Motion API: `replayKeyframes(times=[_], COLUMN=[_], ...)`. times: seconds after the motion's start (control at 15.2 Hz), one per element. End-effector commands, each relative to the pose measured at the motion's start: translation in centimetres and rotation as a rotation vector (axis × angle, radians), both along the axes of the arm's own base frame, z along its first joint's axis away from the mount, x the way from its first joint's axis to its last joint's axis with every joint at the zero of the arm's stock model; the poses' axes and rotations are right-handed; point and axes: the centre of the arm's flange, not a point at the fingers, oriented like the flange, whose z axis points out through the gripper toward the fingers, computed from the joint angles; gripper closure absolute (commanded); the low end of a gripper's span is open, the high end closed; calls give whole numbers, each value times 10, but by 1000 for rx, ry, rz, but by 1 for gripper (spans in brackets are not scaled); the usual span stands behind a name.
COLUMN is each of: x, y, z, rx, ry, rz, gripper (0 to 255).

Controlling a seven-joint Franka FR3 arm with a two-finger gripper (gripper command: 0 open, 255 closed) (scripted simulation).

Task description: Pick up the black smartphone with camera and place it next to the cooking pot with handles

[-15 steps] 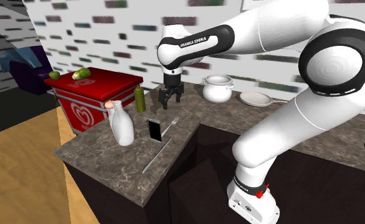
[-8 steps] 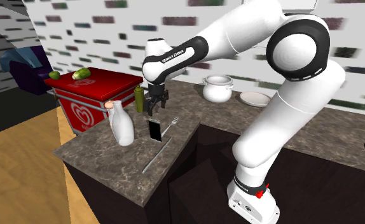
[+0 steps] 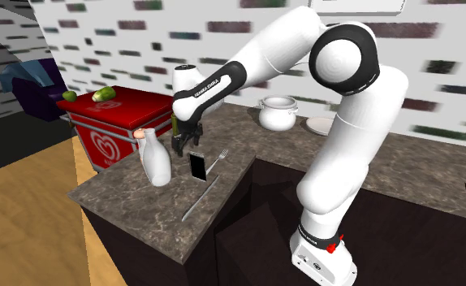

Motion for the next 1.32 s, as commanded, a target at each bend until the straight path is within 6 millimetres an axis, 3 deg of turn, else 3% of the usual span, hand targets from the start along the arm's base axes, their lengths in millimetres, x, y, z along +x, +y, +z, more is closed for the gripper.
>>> replayKeyframes(times=[0.0,0.2,0.73,0.79,1.25], x=[2,4,4,4,4], y=[0,0,0,0,0], z=[-10,-23,-23,-23,-23], rx=[0,0,0,0,0], ry=[-1,-1,-1,-1,-1], rz=[1,1,1,1,1], gripper=[0,0,0,255,255])
